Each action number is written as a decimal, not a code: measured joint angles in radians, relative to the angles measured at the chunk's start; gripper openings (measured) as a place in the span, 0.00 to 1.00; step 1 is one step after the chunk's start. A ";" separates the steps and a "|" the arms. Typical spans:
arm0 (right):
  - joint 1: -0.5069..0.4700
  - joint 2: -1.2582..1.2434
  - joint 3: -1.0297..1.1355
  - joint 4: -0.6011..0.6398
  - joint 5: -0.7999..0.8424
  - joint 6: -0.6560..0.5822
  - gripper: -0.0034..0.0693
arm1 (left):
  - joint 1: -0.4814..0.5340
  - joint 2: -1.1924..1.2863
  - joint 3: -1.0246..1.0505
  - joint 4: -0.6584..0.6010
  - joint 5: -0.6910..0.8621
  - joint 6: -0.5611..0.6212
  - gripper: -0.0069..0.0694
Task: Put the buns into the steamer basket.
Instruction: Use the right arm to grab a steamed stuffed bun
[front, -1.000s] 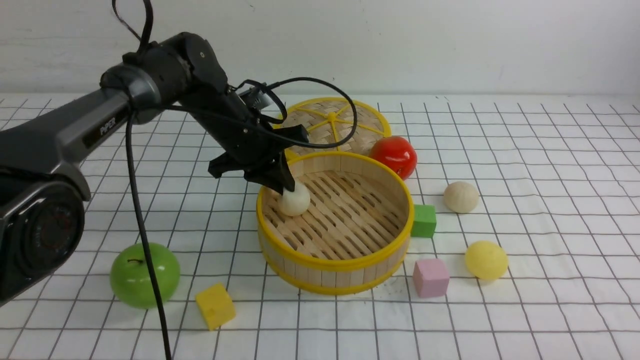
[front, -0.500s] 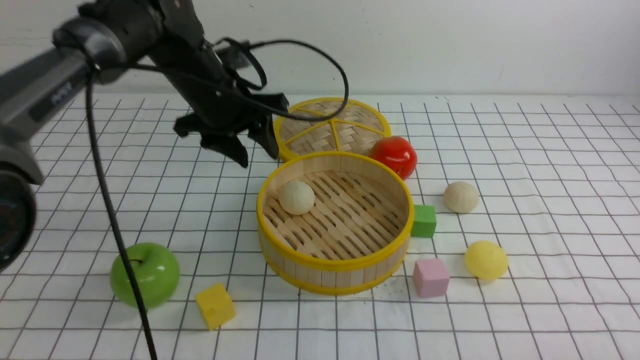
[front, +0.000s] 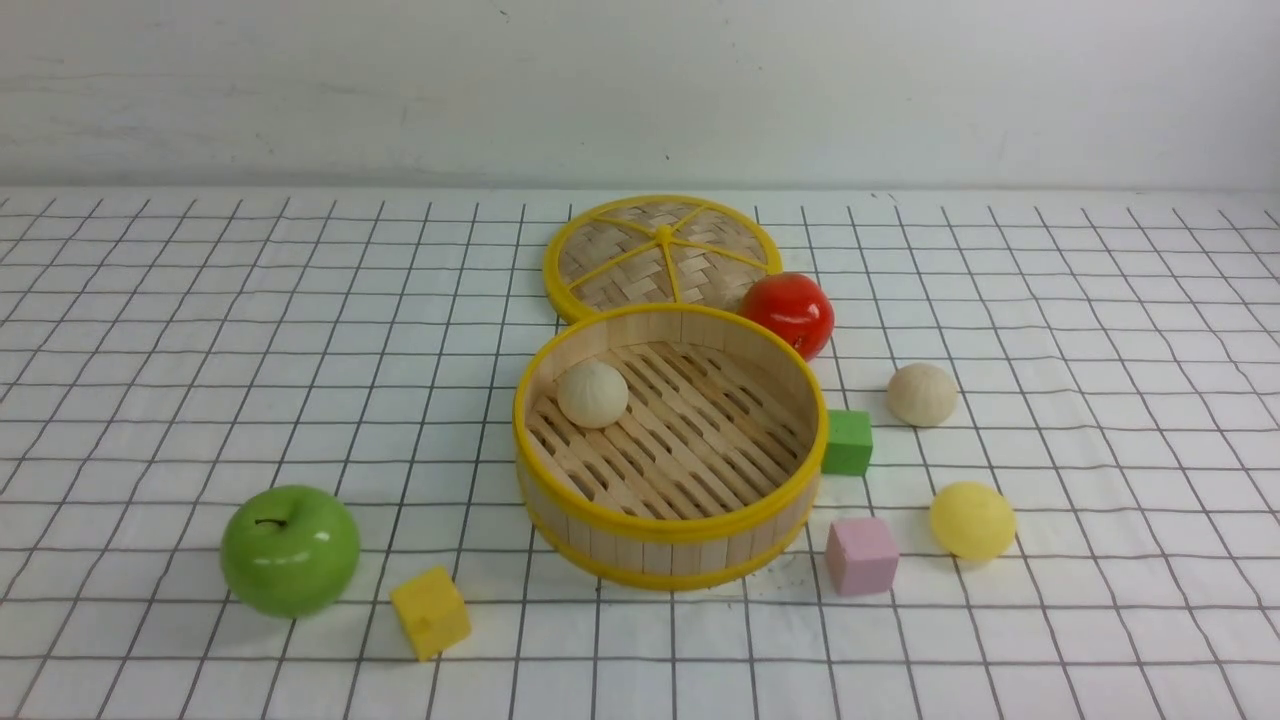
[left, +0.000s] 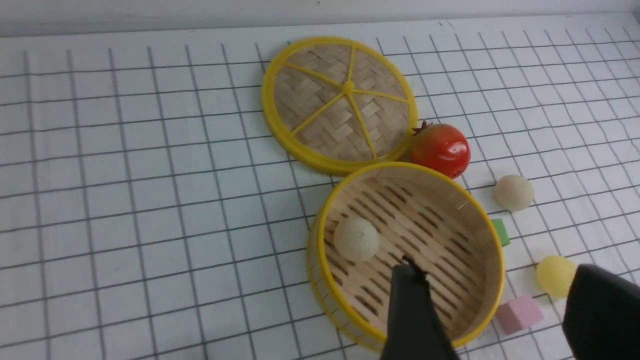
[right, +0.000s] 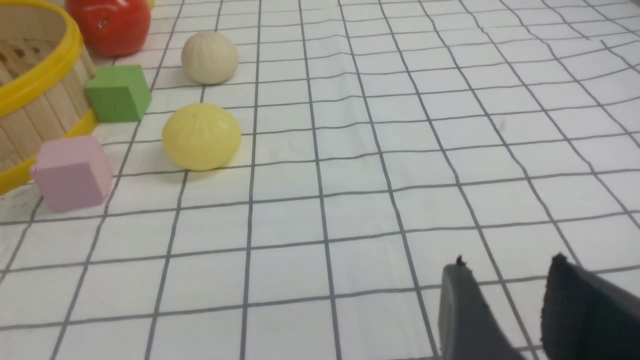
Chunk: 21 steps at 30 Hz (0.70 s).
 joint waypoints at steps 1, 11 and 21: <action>0.000 0.000 0.000 0.000 0.000 0.000 0.38 | 0.000 -0.057 0.071 0.016 0.000 0.000 0.59; 0.000 0.000 0.000 0.000 0.000 0.000 0.38 | 0.000 -0.501 0.622 0.033 -0.002 0.000 0.35; 0.000 0.000 0.000 0.000 0.000 0.000 0.38 | 0.000 -0.885 0.996 0.023 -0.168 -0.092 0.07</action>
